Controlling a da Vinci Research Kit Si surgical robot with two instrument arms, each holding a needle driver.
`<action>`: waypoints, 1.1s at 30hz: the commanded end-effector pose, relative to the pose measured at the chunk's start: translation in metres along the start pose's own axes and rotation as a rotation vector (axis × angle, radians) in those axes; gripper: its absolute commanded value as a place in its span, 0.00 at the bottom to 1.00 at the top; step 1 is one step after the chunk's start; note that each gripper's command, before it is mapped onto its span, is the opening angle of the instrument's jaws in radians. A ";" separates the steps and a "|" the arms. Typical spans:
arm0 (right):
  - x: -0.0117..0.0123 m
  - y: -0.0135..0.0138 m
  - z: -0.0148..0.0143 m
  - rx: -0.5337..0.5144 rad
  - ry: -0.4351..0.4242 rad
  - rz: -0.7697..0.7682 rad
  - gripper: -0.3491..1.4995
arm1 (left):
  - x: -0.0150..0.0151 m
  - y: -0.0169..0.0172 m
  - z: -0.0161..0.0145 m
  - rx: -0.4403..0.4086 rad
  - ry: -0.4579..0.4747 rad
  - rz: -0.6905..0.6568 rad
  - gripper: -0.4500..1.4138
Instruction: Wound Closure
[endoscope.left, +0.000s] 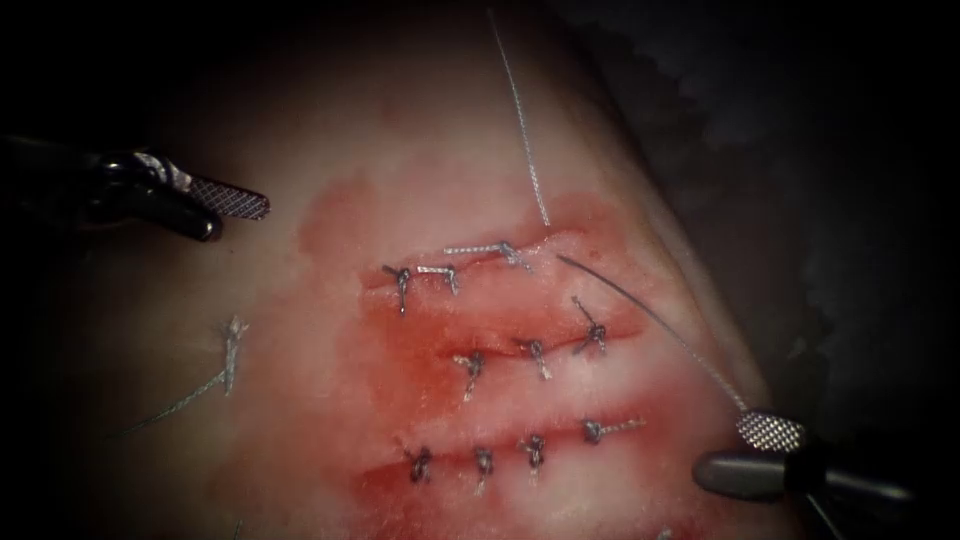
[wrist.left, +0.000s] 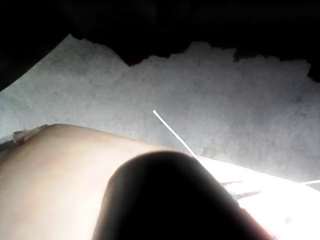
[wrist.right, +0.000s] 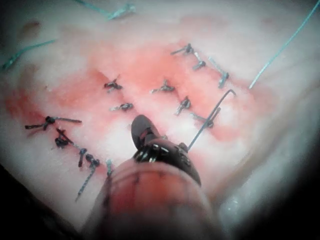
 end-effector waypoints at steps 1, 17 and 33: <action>-0.0003 -0.0002 0.0002 -0.005 -0.009 -0.003 0.53 | -0.0011 -0.0001 0.0009 0.006 0.015 0.007 0.66; 0.0004 0.0023 -0.0015 0.001 0.001 -0.026 0.37 | 0.0006 -0.0002 0.0044 0.036 0.081 -0.011 0.68; -0.0005 0.0004 -0.0021 0.029 0.001 -0.127 0.51 | 0.0007 -0.0005 0.0058 0.017 0.085 -0.016 0.59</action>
